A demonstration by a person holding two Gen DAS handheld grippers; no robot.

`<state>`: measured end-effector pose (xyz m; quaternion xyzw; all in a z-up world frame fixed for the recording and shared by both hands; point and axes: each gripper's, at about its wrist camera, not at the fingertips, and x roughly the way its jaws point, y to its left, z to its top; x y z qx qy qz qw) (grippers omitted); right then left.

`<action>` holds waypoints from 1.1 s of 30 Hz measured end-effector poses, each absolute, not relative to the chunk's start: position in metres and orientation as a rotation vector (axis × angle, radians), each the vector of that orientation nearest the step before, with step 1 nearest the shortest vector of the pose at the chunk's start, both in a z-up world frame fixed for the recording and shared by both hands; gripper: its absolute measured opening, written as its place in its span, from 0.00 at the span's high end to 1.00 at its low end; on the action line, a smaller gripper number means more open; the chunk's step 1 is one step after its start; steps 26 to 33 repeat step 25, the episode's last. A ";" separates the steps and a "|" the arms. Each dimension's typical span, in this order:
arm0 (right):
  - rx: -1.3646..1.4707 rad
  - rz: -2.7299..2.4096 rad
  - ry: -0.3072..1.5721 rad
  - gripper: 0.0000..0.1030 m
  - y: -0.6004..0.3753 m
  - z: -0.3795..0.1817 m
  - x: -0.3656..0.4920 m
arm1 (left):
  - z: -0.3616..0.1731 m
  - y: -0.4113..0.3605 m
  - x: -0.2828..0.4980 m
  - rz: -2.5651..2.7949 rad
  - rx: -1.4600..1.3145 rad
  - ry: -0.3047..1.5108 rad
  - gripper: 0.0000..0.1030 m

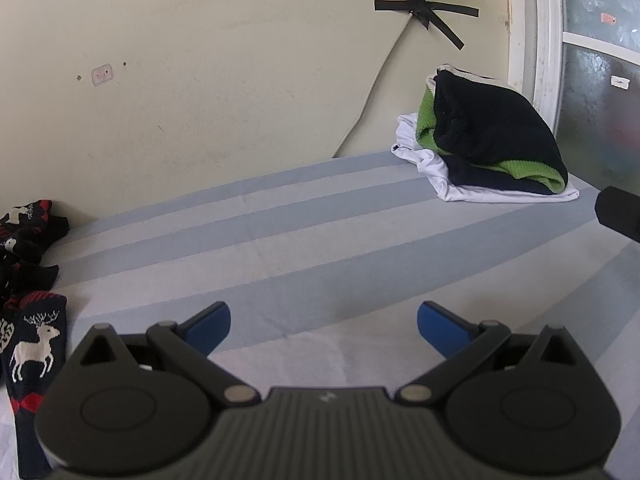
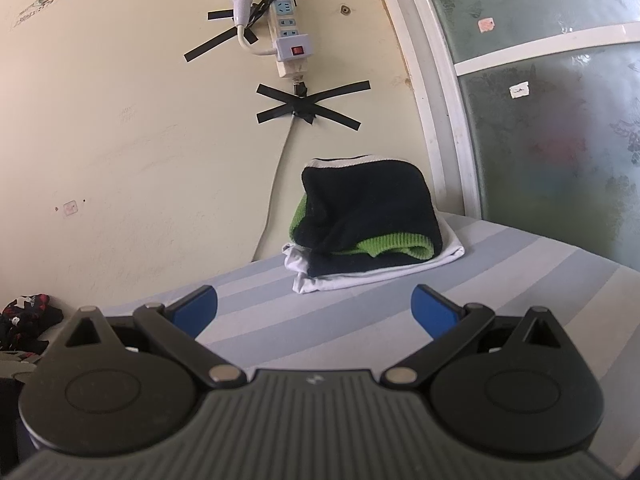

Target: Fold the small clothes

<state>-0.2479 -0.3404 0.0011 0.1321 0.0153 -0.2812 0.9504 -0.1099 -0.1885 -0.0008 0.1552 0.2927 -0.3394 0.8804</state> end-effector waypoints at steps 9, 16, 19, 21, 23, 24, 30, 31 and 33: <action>0.266 -0.570 0.031 0.00 -0.341 0.002 -0.248 | -0.001 -0.189 -0.111 -0.708 0.328 0.601 0.00; 0.266 -0.570 0.032 0.00 -0.340 0.003 -0.247 | -0.001 -0.189 -0.111 -0.710 0.329 0.598 0.00; 0.265 -0.570 0.032 0.00 -0.340 0.003 -0.247 | -0.001 -0.188 -0.111 -0.711 0.332 0.594 0.00; 0.266 -0.570 0.032 0.00 -0.340 0.002 -0.247 | 0.000 -0.188 -0.113 -0.711 0.338 0.581 0.00; 0.265 -0.571 0.032 0.00 -0.340 0.002 -0.247 | 0.000 -0.189 -0.114 -0.712 0.341 0.573 0.00; 0.265 -0.570 0.032 0.00 -0.340 0.002 -0.247 | 0.000 -0.189 -0.113 -0.716 0.339 0.578 0.00; 0.265 -0.570 0.032 0.00 -0.340 0.002 -0.247 | -0.001 -0.189 -0.112 -0.717 0.336 0.585 0.00; 0.265 -0.570 0.032 0.00 -0.340 0.002 -0.247 | -0.001 -0.189 -0.112 -0.717 0.336 0.585 0.00; 0.265 -0.570 0.032 0.00 -0.340 0.002 -0.247 | -0.001 -0.189 -0.112 -0.717 0.336 0.585 0.00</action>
